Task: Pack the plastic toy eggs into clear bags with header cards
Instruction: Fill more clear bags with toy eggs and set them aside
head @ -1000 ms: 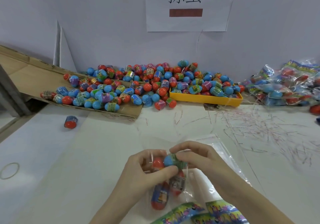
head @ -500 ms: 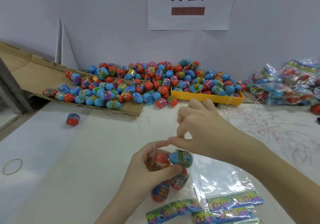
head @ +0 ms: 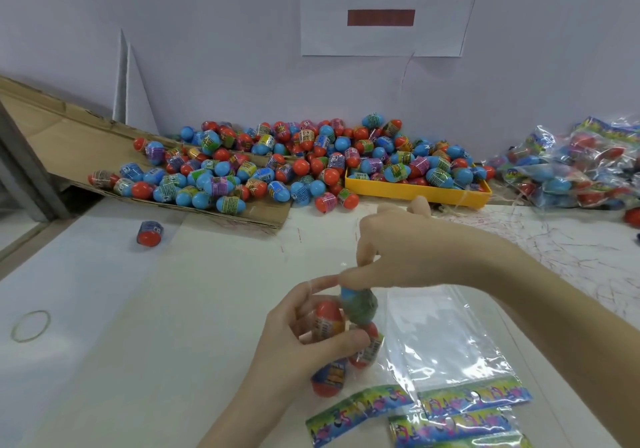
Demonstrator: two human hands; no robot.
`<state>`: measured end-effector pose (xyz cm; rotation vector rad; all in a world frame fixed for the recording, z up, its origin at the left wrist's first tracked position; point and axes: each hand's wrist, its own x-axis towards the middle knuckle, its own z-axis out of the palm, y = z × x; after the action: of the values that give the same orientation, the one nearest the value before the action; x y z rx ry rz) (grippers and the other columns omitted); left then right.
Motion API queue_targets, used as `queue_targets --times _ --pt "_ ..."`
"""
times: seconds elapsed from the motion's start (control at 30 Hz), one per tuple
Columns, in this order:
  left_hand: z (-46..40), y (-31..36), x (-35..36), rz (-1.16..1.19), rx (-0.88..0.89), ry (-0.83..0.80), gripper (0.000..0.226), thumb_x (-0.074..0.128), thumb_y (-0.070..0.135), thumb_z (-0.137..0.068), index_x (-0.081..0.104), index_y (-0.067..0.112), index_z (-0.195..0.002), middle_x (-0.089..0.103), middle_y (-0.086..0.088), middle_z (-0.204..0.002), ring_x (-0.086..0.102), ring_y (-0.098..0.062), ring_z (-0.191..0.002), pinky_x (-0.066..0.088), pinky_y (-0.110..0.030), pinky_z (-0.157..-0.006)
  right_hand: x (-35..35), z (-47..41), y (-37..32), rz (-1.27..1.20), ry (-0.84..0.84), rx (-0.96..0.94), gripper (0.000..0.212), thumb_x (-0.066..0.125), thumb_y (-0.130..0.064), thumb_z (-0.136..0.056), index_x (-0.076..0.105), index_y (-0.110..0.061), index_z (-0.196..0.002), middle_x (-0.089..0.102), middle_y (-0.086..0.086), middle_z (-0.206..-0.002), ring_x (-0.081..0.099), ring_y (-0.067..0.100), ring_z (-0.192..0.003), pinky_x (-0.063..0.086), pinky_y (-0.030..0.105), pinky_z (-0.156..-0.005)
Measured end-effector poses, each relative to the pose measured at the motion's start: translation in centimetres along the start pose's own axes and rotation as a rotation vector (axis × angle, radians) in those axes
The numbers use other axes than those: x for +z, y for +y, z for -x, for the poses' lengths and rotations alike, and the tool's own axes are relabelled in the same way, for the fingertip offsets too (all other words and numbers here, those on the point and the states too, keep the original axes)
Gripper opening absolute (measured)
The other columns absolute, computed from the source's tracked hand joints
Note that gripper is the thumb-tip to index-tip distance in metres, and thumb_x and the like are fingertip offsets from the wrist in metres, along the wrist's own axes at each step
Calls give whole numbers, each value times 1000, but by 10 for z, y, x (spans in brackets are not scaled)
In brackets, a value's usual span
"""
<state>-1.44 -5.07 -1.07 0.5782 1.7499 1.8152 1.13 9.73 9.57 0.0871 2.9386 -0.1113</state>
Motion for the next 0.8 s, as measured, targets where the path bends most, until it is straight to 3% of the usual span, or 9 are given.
queue_targets --times 0.1,0.2,0.33,0.43,0.53,0.63,0.7,0.73,0.8 --pt "0 -1 -3 -10 4 -64 75 87 13 -32 64 39 -99 72 8 -95 70 -14 -83 55 -22 -64 8 1 3 -60 -5 41 49 41 -51 -90 71 -12 -94 56 5 -97 32 16 -94 12 36 -78" --pt "-1 -7 -3 2 8 -64 78 82 1 -36 60 31 -105 72 5 -94 71 -19 -81 55 -24 -62 13 4 7 -133 -71 45 51 40 -50 -90 70 -9 -94 57 10 -103 32 16 -95 12 36 -79" --pt "-3 -12 -2 1 17 -58 77 80 0 -39 58 29 -106 72 8 -94 71 -18 -81 55 -22 -62 14 10 12 -145 -93 23 53 42 -53 -88 69 -8 -98 57 10 -105 31 14 -95 13 34 -77" --pt "-3 -12 -2 13 2 -52 77 81 -1 -39 59 30 -106 72 7 -93 71 -18 -82 55 -23 -63 13 14 11 -115 -51 -7 37 47 -55 -86 69 -29 -100 45 -10 -92 27 10 -93 13 33 -74" --pt "-2 -11 -2 43 -2 -51 78 79 -5 -39 58 28 -107 72 5 -93 71 -19 -80 55 -23 -61 15 14 14 -126 104 -29 30 59 -51 -80 58 -46 -109 38 -14 -97 23 4 -93 10 32 -73" --pt "-2 -9 -3 53 0 -43 78 78 -6 -40 58 27 -108 72 3 -94 71 -22 -80 57 -27 -65 22 19 18 -499 331 8 37 64 -52 -68 50 -51 -102 41 -23 -101 37 -4 -91 24 31 -92" --pt "-1 -9 -3 53 -5 -48 78 79 -4 -42 57 29 -110 72 1 -97 70 -25 -83 58 -31 -71 34 26 20 -850 483 104 44 60 -62 -58 50 -50 -99 51 -26 -104 49 -11 -91 37 18 -81" --pt "0 -8 -4 60 -11 -50 78 79 -4 -43 57 29 -110 72 -1 -98 70 -26 -84 58 -33 -73 42 29 21 -1016 483 158 52 59 -64 -55 52 -47 -103 56 -23 -105 53 -12 -90 40 16 -74" --pt "1 -7 -5 92 -24 -65 79 81 -2 -43 57 29 -111 72 -4 -98 70 -29 -85 58 -35 -74 62 36 24 -1306 316 181 70 62 -65 -52 53 -37 -115 65 -15 -108 61 -6 -91 46 20 -75"
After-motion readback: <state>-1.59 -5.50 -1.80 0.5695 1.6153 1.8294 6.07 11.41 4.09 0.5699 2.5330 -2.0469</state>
